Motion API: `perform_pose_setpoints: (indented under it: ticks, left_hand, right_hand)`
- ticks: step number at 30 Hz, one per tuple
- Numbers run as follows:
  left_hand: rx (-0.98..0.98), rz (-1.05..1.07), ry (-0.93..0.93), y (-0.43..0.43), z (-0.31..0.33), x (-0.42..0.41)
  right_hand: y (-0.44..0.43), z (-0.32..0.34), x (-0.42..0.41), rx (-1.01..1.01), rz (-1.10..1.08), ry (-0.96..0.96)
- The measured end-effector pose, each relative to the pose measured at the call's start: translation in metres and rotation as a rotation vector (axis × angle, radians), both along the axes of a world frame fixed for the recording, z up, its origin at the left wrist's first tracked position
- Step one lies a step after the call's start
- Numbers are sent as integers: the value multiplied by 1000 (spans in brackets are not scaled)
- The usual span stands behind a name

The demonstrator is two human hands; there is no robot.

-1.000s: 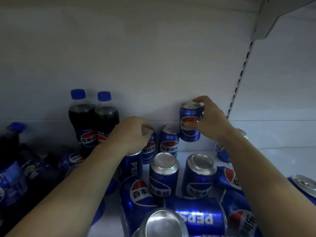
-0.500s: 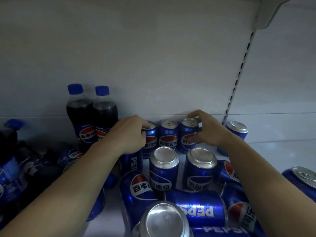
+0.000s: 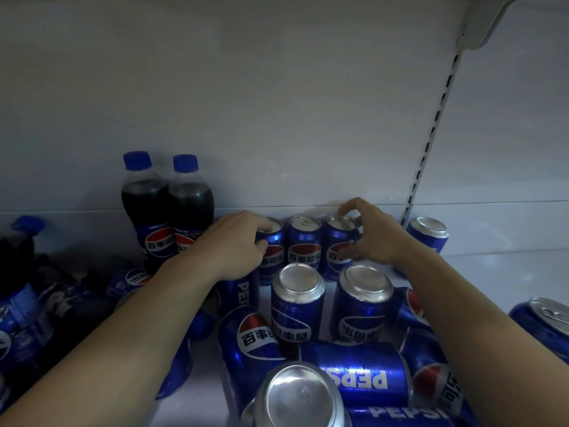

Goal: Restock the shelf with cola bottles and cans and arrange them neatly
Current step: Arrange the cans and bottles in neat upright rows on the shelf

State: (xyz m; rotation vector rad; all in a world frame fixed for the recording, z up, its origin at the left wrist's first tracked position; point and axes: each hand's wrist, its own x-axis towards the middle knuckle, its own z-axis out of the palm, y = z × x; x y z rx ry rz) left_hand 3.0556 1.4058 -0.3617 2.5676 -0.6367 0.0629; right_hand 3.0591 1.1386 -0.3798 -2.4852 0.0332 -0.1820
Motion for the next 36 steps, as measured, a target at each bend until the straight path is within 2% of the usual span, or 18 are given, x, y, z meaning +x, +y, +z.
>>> perform_pose_setpoints:
  ticks: [3, 5, 8, 11, 13, 15, 19, 21, 24, 26, 28, 29, 31, 36]
  left_hand:
    - [2, -13, 17, 2, 3, -2]
    - [14, -34, 16, 4, 9, -5]
    - [-6, -41, -20, 5, 24, -13]
    - [-42, -30, -46, 8, 36, -22]
    - [-60, -34, -45, 13, 38, -29]
    - [-126, -55, -21, 19, 39, -35]
    - [-327, -80, 19, 30, 43, -50]
    - [-456, -57, 13, 31, 44, -55]
    - [-584, -31, 66, 29, 45, -59]
    - [-706, -16, 253, 28, 49, -63]
    - [-931, -23, 508, 27, 56, -66]
    - [-1020, -27, 563, 28, 59, -66]
    - [-1050, -37, 487, 28, 66, -66]
    - [-729, -13, 114, 18, 71, -69]
  right_hand:
    - [2, 4, -4, -133, 1, 4]
    - [6, 17, -13, -257, -43, -82]
    - [25, 48, -39, -250, 60, -198]
    - [55, 64, -66, -180, 354, -18]
    - [72, 59, -75, -260, 523, 147]
    - [82, 47, -77, -369, 587, 246]
    - [85, 45, -78, -455, 571, 152]
    - [78, 59, -81, -373, 516, 54]
    - [69, 84, -90, -27, 410, -169]
    - [73, 92, -97, 262, 399, -294]
    - [82, 92, -101, 466, 403, -339]
    - [87, 90, -102, 496, 398, -348]
    - [95, 84, -102, 439, 384, -353]
    - [111, 75, -95, 168, 350, -409]
